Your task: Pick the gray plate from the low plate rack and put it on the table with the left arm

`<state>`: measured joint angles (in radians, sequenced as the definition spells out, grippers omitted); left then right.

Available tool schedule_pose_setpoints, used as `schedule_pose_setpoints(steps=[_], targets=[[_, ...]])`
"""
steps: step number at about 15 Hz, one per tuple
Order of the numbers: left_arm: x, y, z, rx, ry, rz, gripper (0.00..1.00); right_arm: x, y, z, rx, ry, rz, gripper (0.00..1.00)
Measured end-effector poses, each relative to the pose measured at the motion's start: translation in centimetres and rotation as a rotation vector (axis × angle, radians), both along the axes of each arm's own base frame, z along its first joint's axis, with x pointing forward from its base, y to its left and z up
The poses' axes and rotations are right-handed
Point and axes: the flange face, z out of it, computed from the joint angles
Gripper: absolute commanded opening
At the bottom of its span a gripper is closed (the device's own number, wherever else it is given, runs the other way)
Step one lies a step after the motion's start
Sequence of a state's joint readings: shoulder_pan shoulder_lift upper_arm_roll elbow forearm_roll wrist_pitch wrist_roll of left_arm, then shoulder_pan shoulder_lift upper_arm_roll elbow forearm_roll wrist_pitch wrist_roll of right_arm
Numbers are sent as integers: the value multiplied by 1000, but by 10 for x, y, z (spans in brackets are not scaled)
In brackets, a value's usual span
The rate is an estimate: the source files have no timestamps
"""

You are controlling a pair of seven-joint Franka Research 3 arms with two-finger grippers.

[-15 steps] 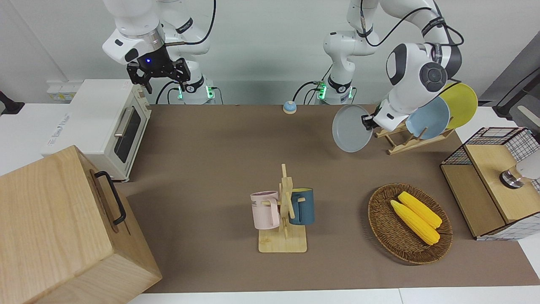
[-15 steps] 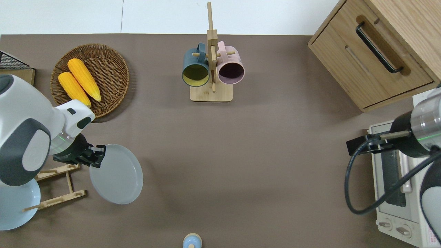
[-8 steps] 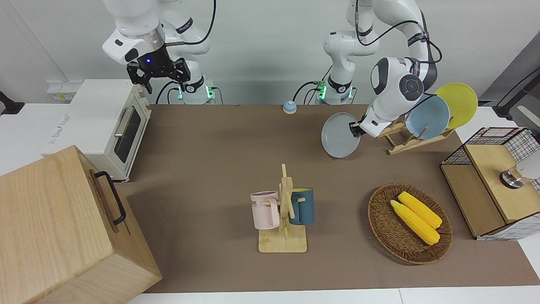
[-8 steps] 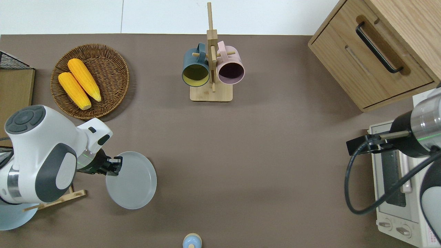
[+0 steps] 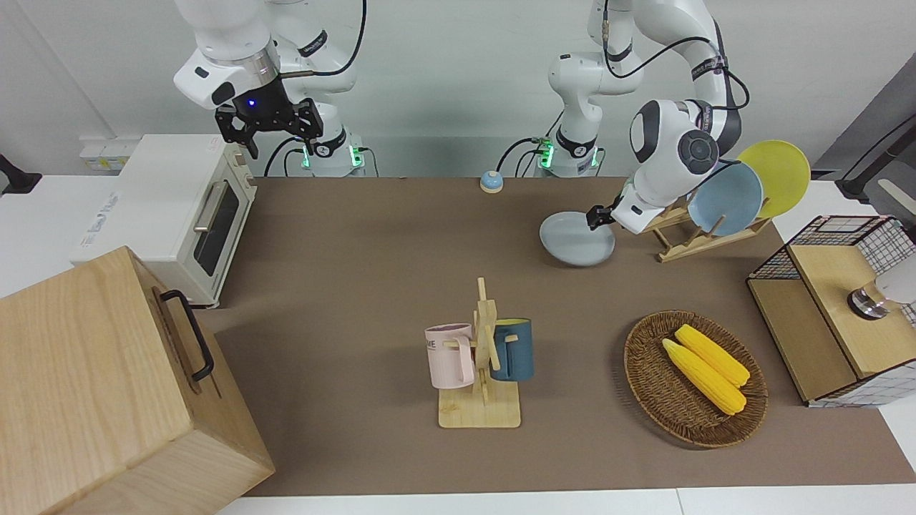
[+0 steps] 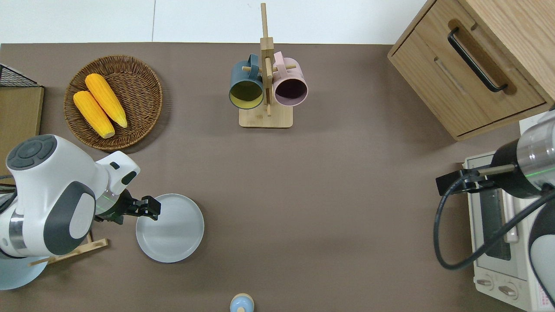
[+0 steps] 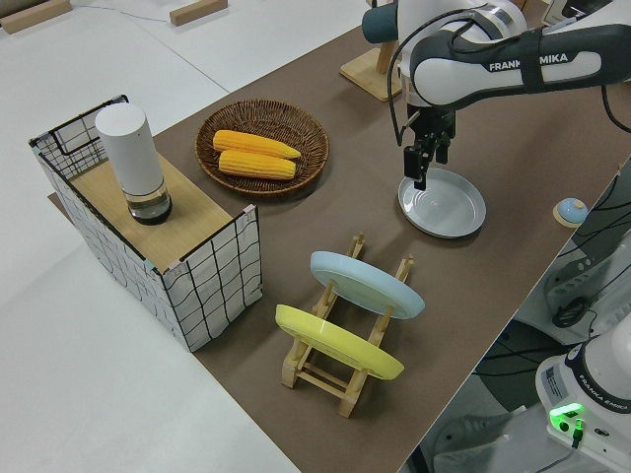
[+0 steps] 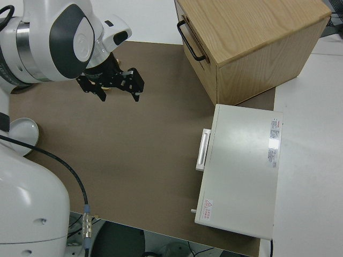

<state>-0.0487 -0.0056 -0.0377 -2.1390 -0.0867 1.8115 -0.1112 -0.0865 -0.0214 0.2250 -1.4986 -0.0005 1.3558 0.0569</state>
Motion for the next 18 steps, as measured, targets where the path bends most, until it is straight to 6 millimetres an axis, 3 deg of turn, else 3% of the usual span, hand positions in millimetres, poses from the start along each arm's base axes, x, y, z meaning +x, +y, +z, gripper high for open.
schedule_pose_setpoints(steps=[4, 7, 13, 18], targets=[[0, 3, 3, 0, -6, 6, 993, 0, 0, 0, 0, 0, 0, 990], [8, 9, 22, -3, -49, 18, 993, 0, 0, 0, 0, 0, 0, 987], [39, 18, 113, -16, -241, 40, 993, 0, 0, 0, 0, 0, 0, 987], [43, 32, 168, 4, -274, 39, 993, 0, 0, 0, 0, 0, 0, 990]])
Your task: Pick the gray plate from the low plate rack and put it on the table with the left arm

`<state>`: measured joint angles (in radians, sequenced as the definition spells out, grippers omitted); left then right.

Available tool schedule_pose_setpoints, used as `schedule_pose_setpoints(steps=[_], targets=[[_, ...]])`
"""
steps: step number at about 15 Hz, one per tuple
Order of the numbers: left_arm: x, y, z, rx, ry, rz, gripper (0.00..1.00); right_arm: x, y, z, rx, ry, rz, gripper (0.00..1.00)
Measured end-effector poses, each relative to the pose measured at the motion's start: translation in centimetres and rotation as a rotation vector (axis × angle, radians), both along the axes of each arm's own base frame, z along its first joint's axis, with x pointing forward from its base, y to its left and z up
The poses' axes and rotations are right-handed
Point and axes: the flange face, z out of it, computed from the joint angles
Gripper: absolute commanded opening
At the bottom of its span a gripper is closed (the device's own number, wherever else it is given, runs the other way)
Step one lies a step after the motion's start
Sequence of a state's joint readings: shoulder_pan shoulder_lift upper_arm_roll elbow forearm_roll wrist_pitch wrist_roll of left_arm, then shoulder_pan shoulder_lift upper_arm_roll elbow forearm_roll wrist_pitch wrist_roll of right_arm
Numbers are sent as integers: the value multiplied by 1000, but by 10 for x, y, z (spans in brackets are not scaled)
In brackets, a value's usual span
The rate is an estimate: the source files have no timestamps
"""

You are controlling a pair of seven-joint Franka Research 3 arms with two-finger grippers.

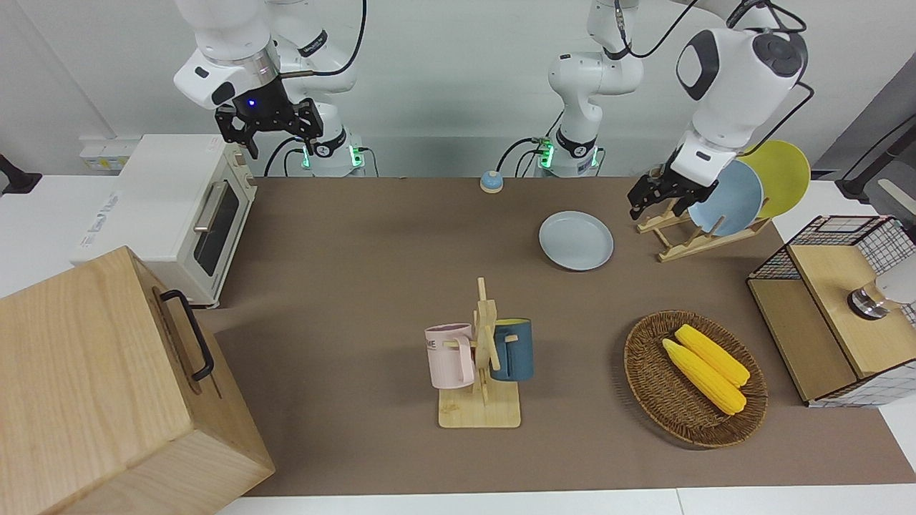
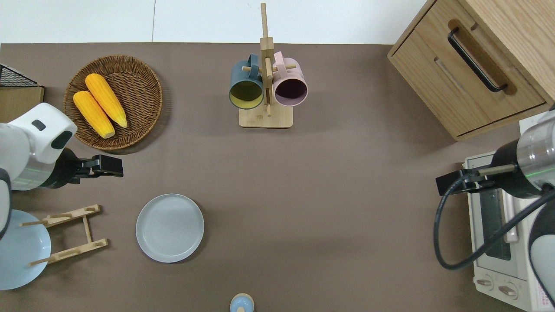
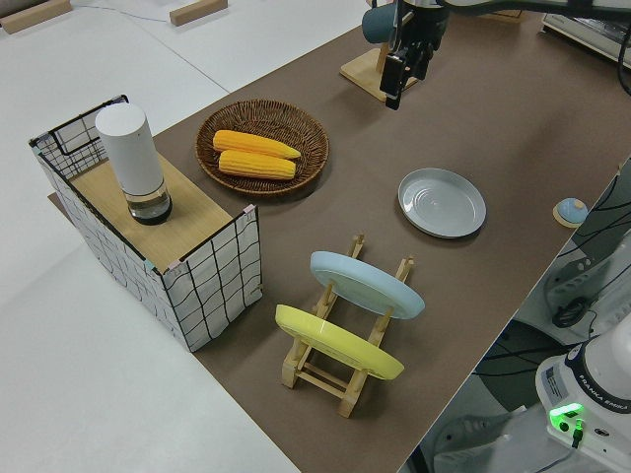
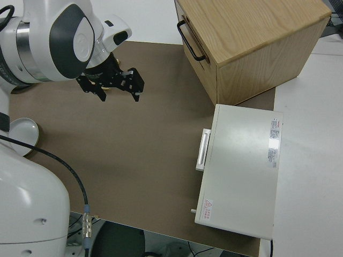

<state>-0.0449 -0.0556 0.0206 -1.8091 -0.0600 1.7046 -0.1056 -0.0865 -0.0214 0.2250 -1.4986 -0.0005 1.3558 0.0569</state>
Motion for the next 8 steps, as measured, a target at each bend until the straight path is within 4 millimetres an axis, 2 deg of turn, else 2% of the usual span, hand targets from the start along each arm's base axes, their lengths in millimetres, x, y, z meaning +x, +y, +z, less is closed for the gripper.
schedule_pose_setpoints(steps=[2, 6, 8], targets=[[-7, 9, 38, 85, 10, -22, 993, 0, 0, 0, 0, 0, 0, 990], [-20, 9, 65, 94, 40, -60, 995, 0, 0, 0, 0, 0, 0, 990], [-20, 8, 67, 94, 41, -67, 995, 0, 0, 0, 0, 0, 0, 987]])
